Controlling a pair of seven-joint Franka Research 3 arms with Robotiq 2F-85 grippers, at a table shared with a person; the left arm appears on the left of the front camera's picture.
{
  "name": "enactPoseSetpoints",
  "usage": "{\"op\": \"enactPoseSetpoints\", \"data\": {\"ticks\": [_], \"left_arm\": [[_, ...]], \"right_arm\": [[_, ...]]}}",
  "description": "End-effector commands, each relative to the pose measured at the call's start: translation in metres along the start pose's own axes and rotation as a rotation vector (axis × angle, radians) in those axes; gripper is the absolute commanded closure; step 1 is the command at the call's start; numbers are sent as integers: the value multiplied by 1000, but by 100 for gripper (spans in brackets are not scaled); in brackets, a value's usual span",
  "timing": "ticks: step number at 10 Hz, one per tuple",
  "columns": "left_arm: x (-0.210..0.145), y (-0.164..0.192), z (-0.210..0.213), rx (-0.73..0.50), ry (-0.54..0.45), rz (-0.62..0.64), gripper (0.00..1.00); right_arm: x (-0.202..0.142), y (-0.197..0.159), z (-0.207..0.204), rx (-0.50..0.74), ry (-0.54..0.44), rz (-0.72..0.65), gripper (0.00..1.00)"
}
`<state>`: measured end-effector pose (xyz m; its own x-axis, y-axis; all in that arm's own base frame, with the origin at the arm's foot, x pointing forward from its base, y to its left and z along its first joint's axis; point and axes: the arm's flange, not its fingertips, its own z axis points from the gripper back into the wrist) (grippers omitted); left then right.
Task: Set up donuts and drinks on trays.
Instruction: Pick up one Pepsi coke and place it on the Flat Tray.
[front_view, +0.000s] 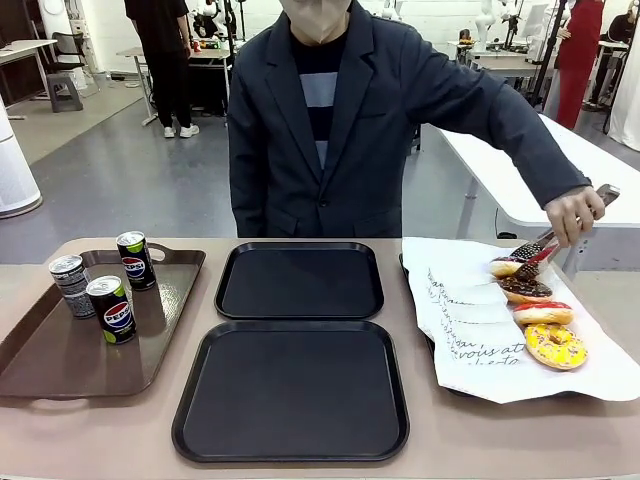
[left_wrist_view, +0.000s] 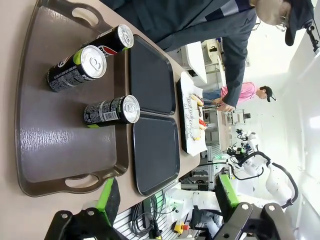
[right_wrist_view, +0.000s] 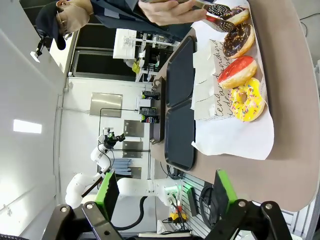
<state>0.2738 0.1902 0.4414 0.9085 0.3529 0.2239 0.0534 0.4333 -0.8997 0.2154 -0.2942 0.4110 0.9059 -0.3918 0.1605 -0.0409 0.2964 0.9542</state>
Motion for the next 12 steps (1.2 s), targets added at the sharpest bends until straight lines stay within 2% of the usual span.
{"op": "enactPoseSetpoints", "data": {"ticks": [1,5,7,9,12], "left_arm": [[-1,1,1,-7,-2,0,0],[0,0,0,0,0,0,0],[25,-41,-26,163,36,-19,0],[46,-85,-73,442,129,-94,0],[43,-118,-148,786,202,-235,0]], "right_arm": [[0,2,1,17,-4,21,0],[0,2,1,17,-4,21,0],[0,2,1,17,-4,21,0],[0,2,1,17,-4,21,0],[0,2,1,17,-4,21,0]]}}
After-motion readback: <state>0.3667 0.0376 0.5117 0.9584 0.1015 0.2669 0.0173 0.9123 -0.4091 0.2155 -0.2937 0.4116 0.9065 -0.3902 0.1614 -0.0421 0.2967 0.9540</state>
